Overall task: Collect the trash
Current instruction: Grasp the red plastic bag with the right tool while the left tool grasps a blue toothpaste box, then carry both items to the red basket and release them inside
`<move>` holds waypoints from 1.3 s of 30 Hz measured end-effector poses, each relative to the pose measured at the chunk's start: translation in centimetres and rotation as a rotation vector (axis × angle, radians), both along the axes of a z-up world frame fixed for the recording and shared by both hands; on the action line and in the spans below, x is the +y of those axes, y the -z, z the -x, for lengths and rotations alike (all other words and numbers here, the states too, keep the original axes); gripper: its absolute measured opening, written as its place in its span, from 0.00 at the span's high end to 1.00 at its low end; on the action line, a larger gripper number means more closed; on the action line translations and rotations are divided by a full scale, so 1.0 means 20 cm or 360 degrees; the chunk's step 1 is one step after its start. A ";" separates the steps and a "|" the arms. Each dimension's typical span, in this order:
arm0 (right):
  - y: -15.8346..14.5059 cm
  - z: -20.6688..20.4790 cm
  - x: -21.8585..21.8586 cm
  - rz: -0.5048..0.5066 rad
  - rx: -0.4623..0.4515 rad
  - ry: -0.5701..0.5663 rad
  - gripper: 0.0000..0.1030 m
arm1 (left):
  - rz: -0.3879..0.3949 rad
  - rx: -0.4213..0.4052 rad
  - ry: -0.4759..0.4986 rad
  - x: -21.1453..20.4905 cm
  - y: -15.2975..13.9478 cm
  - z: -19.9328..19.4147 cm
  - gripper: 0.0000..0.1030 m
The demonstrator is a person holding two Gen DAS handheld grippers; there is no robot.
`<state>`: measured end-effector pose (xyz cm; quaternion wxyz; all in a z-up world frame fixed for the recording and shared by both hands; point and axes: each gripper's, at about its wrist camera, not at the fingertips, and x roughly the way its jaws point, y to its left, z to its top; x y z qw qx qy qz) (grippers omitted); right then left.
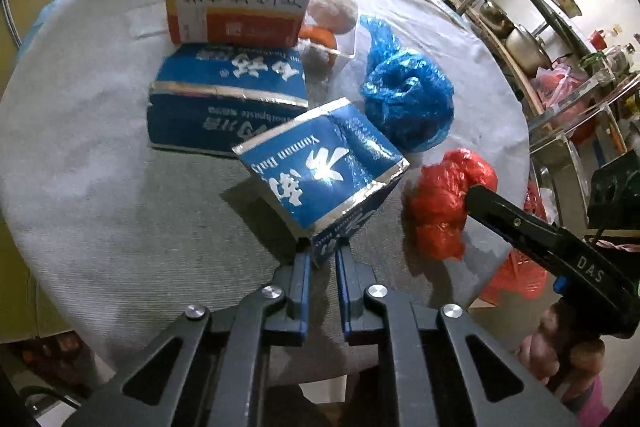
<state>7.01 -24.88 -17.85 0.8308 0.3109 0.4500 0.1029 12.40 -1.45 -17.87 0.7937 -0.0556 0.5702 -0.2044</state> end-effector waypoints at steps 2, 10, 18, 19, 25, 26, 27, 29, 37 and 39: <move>0.00 0.02 -0.04 0.0005 0.0009 0.0021 0.67 | 0.0002 -0.0028 0.0002 0.03 -0.03 0.01 0.88; 0.00 0.02 -0.09 -0.0024 0.0104 0.0078 0.51 | -0.0031 -0.0271 -0.0023 0.09 -0.15 -0.04 0.25; 0.03 -0.03 -0.09 -0.0095 0.0143 0.0147 0.34 | 0.0003 -0.0227 0.0191 -0.01 -0.03 -0.14 0.25; 0.05 -0.03 -0.08 -0.0105 0.0155 0.0149 0.34 | 0.0024 -0.0195 0.0184 -0.01 -0.01 -0.14 0.25; 0.08 -0.06 -0.08 -0.0141 0.0150 0.0121 0.56 | 0.0081 -0.0161 0.0180 -0.01 0.03 -0.13 0.38; 0.08 -0.06 -0.08 -0.0145 0.0145 0.0127 0.56 | 0.0095 -0.0140 0.0185 -0.01 0.03 -0.13 0.42; 0.08 -0.06 -0.08 -0.0139 0.0138 0.0127 0.57 | 0.0096 -0.0139 0.0183 -0.02 0.03 -0.12 0.42; 0.07 -0.05 -0.07 -0.0117 0.0120 0.0128 0.57 | 0.0093 -0.0138 0.0183 -0.03 0.04 -0.11 0.42; 0.02 0.06 -0.19 -0.0106 0.0048 0.0209 0.58 | 0.0134 -0.0142 0.0200 -0.10 -0.03 -0.02 0.45; 0.00 0.10 -0.25 -0.0105 0.0026 0.0253 0.58 | 0.0140 -0.0169 0.0245 -0.15 -0.07 0.03 0.46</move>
